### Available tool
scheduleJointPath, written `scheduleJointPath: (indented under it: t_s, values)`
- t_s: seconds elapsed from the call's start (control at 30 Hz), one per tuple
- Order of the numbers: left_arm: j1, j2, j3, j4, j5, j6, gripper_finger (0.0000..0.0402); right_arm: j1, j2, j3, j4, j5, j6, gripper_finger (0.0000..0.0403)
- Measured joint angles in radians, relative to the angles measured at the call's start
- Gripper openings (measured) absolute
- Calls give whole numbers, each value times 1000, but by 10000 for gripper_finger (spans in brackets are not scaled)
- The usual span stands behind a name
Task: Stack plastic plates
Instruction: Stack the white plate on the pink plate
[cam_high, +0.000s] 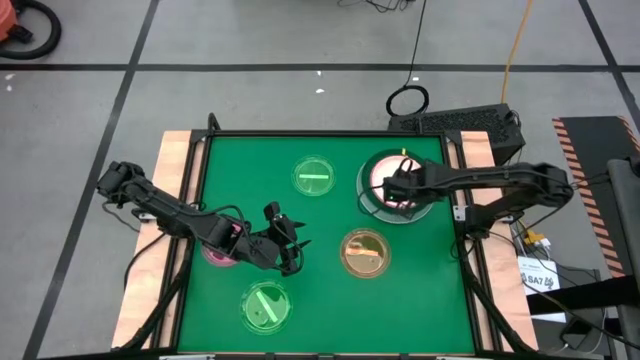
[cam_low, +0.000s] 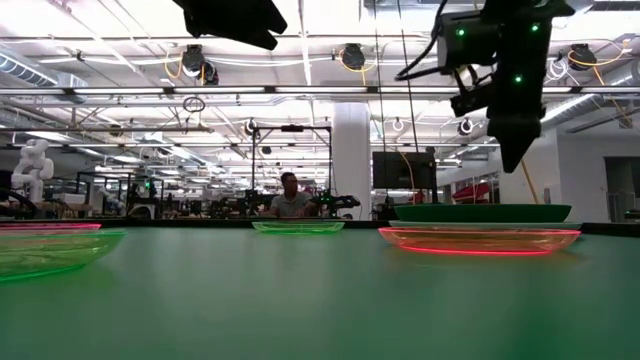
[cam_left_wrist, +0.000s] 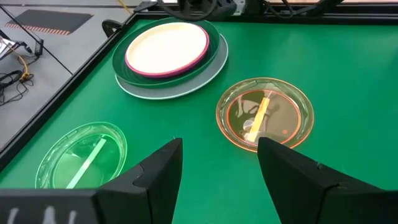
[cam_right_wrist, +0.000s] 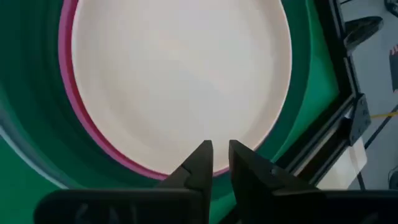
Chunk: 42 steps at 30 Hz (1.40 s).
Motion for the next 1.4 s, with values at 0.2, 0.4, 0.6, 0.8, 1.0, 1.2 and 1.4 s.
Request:
scheduleJointPath:
  t_s: [0.2, 0.4, 0.6, 0.8, 1.0, 1.2, 1.4]
  values:
    - [3, 0, 0, -1, 0, 18, 216, -9, 58, 0, 165, -2, -72, 25]
    - [2, 0, 0, -17, 0, 27, 216, -9, 154, 0, 322, -10, -83, 12]
    - [5, 0, -5, -31, 0, 57, 216, -9, 226, 0, 372, -27, -82, 11]
    - [12, 0, -6, -31, 0, 33, 216, -9, 239, 0, 409, -31, -94, 11]
    - [6, 0, -6, -37, 0, 21, 216, -9, 241, 0, 473, -75, -120, 11]
    - [4, 0, -6, -40, 0, 7, 216, -9, 245, 0, 506, -83, -136, 11]
    - [4, 0, -7, -48, 0, 0, 216, -9, 248, 0, 509, -87, -136, 11]
